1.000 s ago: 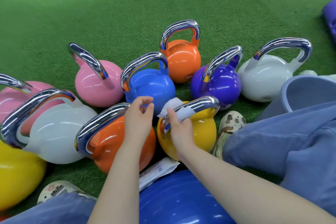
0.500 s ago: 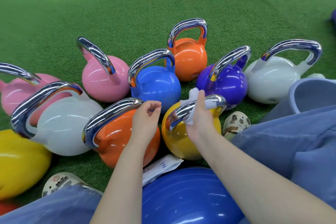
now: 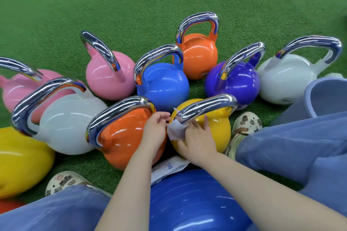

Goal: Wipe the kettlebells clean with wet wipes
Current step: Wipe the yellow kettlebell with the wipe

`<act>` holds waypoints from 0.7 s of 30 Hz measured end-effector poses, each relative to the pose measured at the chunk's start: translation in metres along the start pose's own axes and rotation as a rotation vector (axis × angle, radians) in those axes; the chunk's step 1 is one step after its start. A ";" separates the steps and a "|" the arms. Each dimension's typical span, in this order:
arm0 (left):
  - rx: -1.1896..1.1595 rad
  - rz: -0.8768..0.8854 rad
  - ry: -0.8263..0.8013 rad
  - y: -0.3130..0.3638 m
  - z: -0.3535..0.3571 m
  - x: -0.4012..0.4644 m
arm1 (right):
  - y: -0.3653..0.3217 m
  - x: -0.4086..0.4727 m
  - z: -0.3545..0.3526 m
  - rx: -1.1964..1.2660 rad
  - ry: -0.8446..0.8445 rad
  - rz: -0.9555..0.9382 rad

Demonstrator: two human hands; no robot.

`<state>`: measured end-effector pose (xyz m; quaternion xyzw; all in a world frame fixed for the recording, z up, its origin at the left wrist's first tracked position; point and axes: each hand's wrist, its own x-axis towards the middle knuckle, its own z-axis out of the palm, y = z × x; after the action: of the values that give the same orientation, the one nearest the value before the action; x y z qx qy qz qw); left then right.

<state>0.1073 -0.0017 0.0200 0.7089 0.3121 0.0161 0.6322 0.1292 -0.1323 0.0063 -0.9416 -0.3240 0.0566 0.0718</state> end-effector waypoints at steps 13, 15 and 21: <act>-0.153 -0.037 0.283 0.003 0.007 -0.016 | -0.007 0.001 0.016 -0.016 0.157 0.140; -0.203 0.015 0.452 -0.001 0.017 -0.027 | -0.011 -0.004 0.018 0.000 0.171 0.150; -0.157 0.123 0.443 -0.023 0.055 -0.063 | -0.015 -0.013 0.023 0.053 0.210 0.150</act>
<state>0.0694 -0.0796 0.0117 0.6545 0.3973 0.2336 0.5994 0.1070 -0.1265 -0.0126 -0.9618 -0.2416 -0.0287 0.1258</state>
